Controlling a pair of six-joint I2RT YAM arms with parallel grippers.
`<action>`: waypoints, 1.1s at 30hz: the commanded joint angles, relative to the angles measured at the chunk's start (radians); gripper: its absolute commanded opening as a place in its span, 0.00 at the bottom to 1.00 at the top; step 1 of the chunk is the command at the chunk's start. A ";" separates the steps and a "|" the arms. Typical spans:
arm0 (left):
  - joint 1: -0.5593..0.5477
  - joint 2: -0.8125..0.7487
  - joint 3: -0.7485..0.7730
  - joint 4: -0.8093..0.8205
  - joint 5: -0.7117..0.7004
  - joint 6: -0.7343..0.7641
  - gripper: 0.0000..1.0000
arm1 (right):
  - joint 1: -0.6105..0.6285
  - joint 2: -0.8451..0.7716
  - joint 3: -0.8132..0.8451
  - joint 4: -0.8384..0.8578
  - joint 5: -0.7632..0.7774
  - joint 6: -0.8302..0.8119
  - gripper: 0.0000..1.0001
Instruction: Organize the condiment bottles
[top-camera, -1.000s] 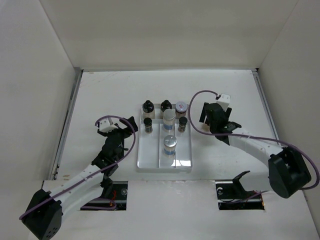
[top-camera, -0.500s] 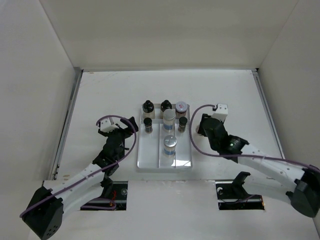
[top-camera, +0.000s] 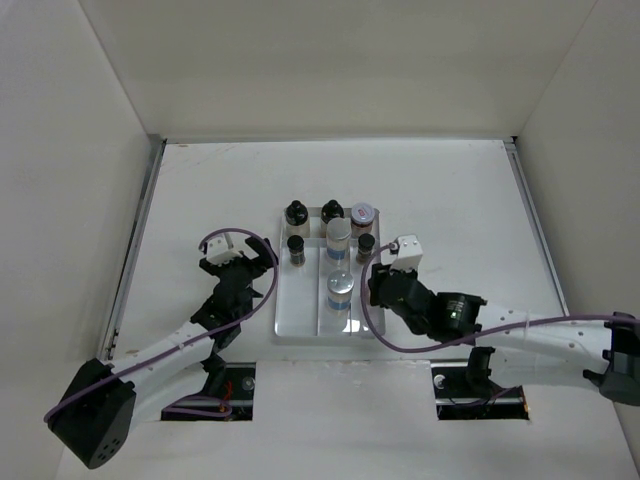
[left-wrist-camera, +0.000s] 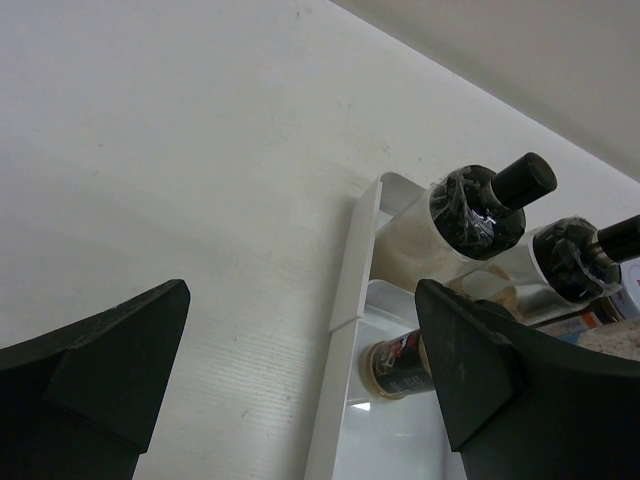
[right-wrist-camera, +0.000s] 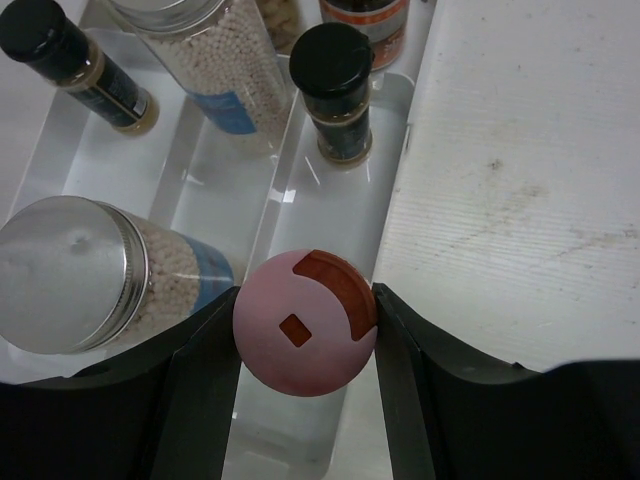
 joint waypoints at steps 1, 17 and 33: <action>0.003 -0.002 0.030 0.042 -0.022 -0.010 1.00 | 0.015 0.023 0.038 0.088 -0.003 0.017 0.44; 0.038 0.012 0.052 -0.010 0.053 -0.066 1.00 | -0.017 0.110 0.011 0.157 -0.009 0.008 0.72; -0.028 0.006 0.220 -0.301 -0.042 -0.093 1.00 | -0.312 -0.301 -0.126 0.166 0.005 -0.003 1.00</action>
